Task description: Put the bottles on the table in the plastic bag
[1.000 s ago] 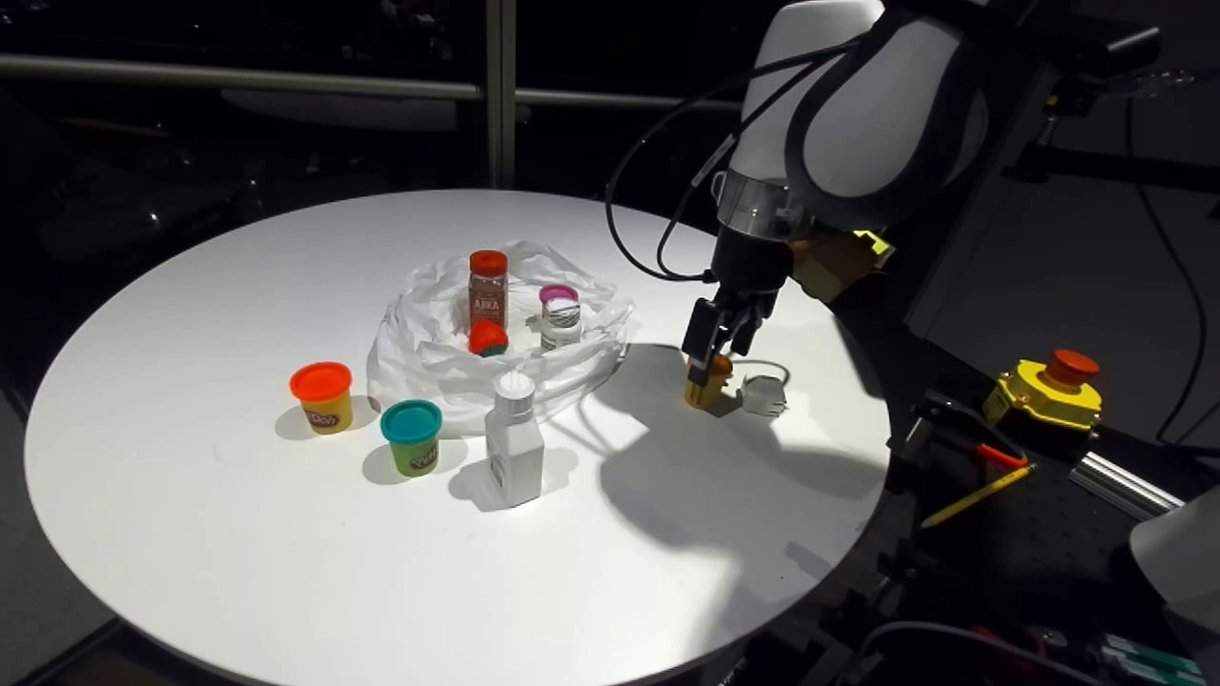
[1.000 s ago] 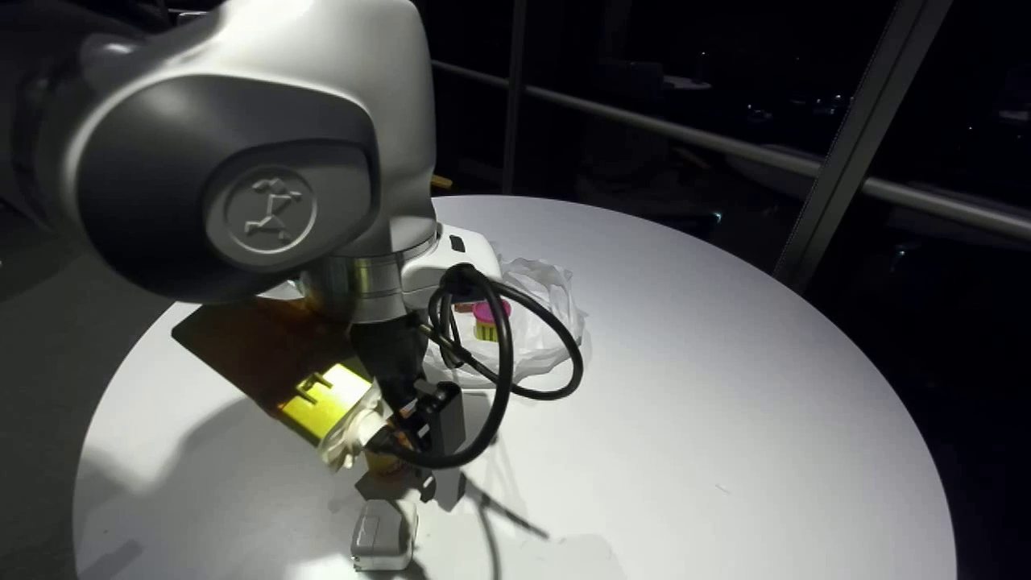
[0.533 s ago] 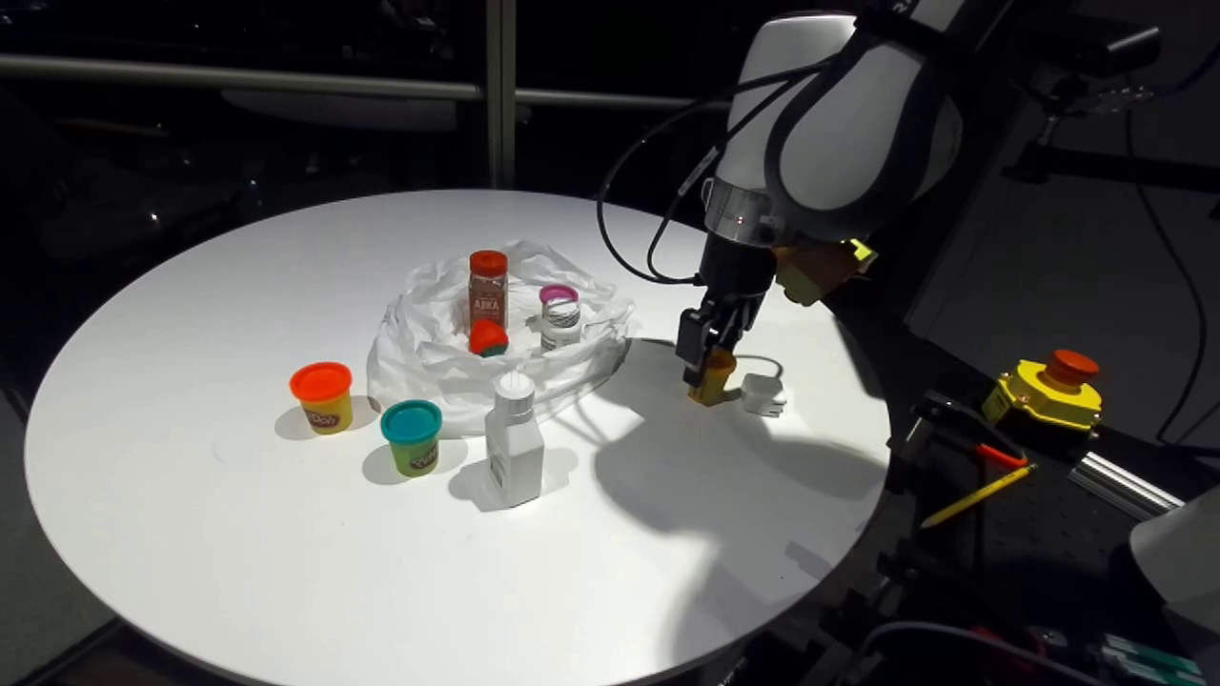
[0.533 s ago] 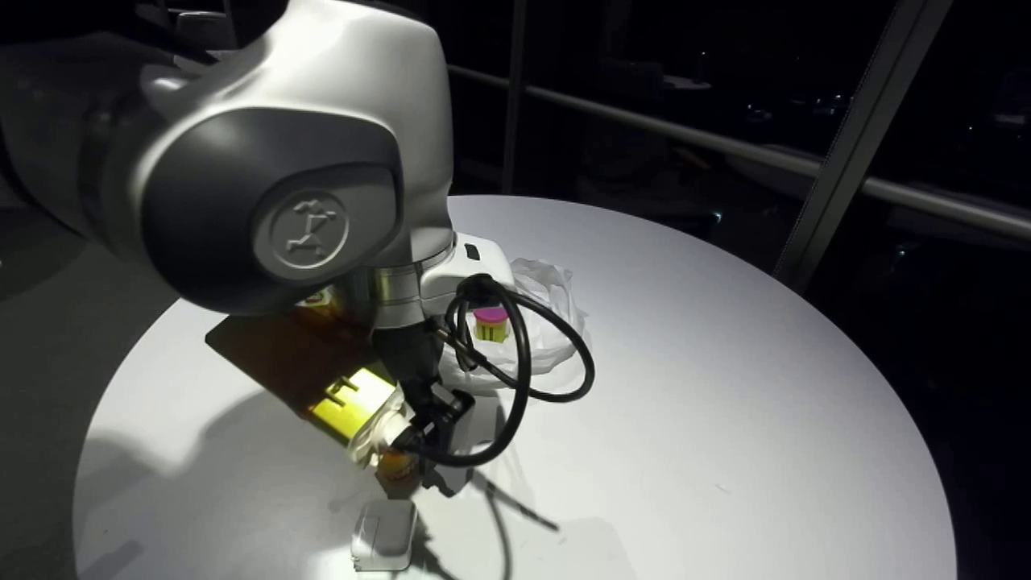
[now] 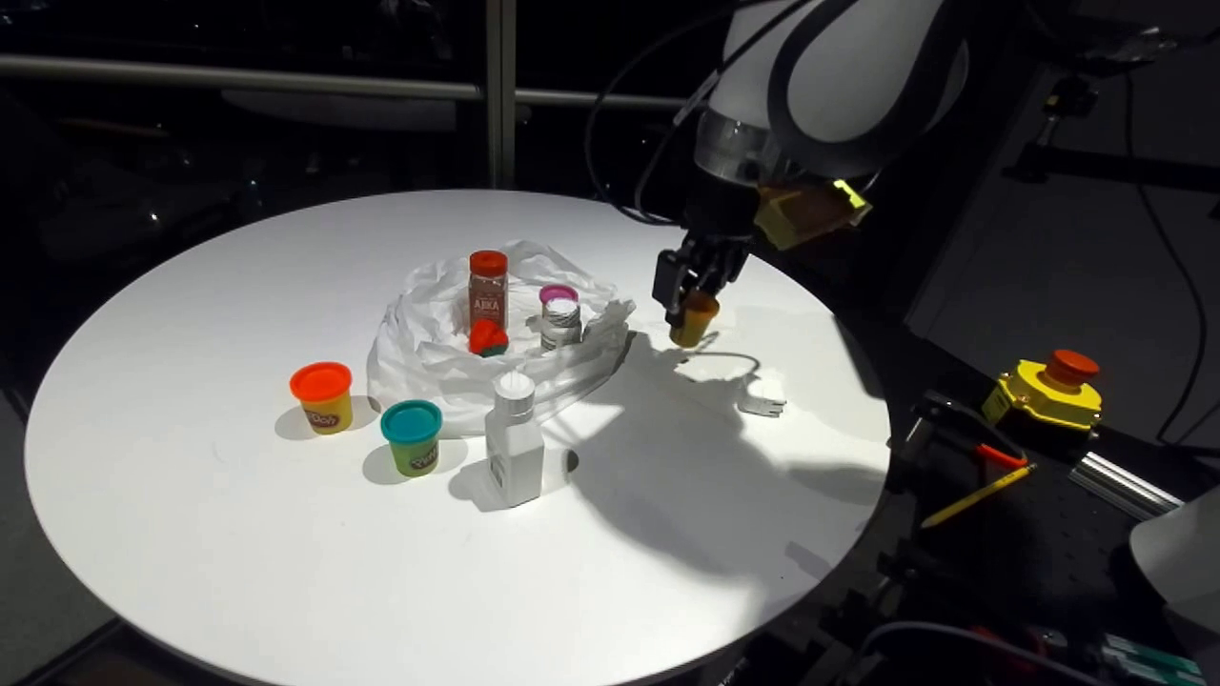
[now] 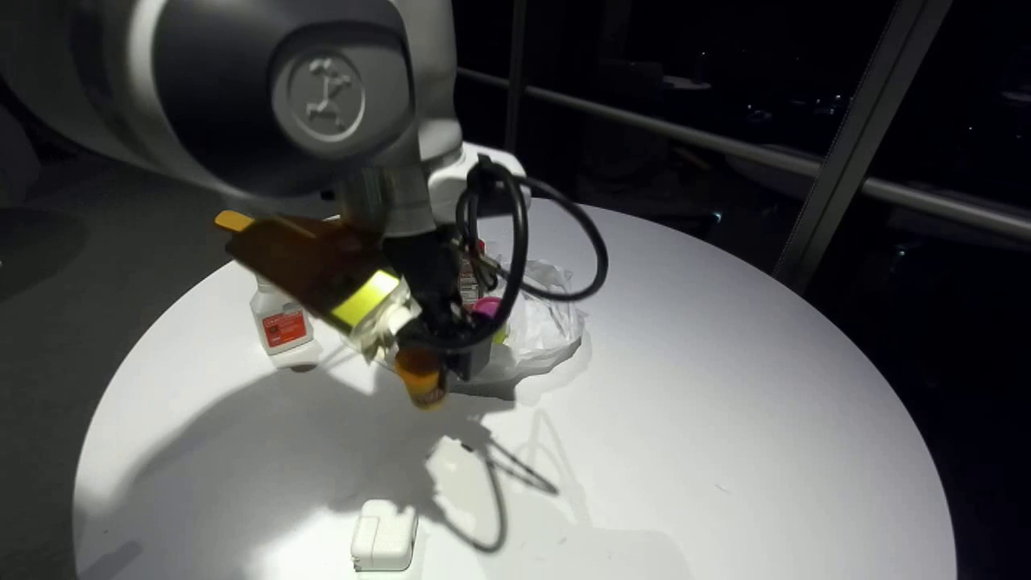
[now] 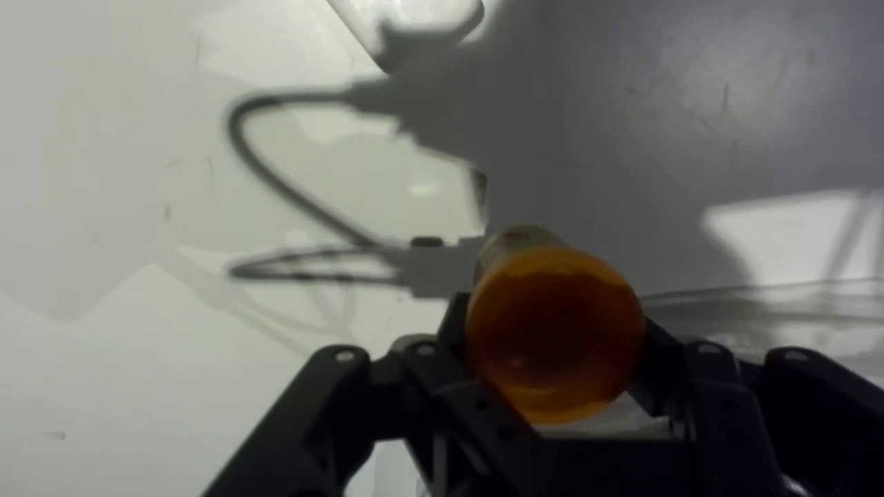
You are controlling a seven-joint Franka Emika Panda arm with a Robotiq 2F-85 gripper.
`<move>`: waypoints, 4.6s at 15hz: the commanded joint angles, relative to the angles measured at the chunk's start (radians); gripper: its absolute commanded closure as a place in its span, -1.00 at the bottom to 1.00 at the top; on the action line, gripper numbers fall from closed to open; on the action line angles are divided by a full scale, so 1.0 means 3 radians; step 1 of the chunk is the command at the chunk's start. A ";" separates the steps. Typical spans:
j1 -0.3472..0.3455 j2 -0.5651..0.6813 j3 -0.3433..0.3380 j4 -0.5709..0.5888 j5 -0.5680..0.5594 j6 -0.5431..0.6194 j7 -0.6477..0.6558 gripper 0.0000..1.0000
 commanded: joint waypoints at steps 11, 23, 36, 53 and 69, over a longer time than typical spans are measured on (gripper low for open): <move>0.0060 0.0630 0.0152 0.1723 -0.0049 -0.0540 0.0779 0.52; -0.0132 0.1232 0.0178 0.2422 0.0186 -0.0738 0.0635 -0.62; -0.0476 -0.0670 0.0282 0.0620 0.0392 -0.0760 -0.0030 -1.00; -0.0680 -0.0757 0.0224 -0.0799 -0.1296 -0.0329 -0.0444 -1.00; -0.0654 0.0138 0.0130 -0.0745 -0.1393 0.0519 -0.0418 -1.00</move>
